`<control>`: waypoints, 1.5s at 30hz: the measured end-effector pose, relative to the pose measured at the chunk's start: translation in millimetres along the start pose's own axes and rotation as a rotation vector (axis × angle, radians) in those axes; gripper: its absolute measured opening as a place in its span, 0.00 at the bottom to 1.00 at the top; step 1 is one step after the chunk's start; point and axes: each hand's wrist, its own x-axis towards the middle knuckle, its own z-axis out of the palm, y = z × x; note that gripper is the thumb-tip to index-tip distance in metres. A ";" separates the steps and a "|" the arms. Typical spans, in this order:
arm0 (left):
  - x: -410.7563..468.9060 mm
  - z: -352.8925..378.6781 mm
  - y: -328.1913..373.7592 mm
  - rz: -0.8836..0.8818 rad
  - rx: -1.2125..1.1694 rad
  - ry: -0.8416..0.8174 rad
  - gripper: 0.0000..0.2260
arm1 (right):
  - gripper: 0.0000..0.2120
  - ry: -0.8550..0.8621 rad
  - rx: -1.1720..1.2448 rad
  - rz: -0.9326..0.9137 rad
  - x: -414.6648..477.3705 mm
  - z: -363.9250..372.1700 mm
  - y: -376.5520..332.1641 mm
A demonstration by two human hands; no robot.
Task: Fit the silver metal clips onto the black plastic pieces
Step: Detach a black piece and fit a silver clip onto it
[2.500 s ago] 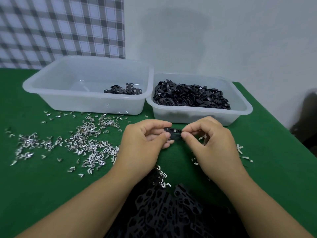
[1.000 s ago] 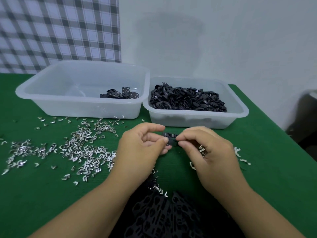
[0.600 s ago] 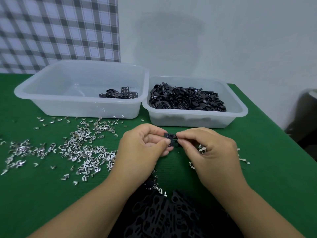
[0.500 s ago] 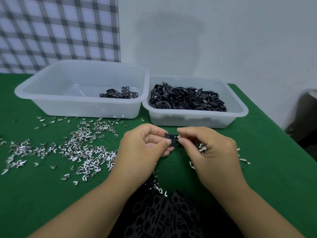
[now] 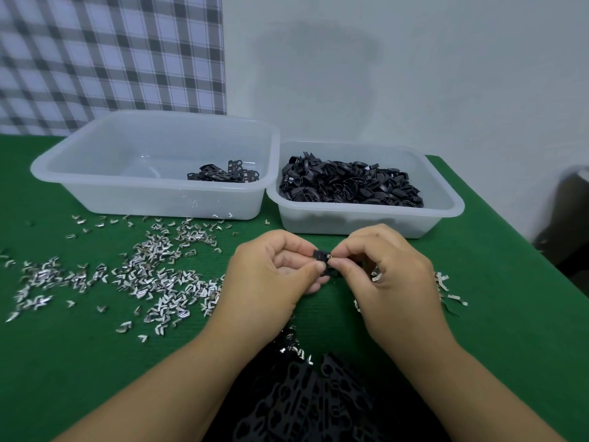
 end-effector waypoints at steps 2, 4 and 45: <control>-0.2 0.0 0.0 0.005 -0.001 -0.007 0.08 | 0.07 -0.009 0.008 -0.003 0.1 0.2 0.1; -0.4 -0.1 0.0 0.012 0.001 -0.013 0.08 | 0.07 -0.015 0.003 -0.011 0.1 0.4 0.2; 11.7 -8.3 -10.9 0.161 0.012 0.266 0.12 | 0.04 -0.573 0.039 -0.124 -4.9 7.9 -6.2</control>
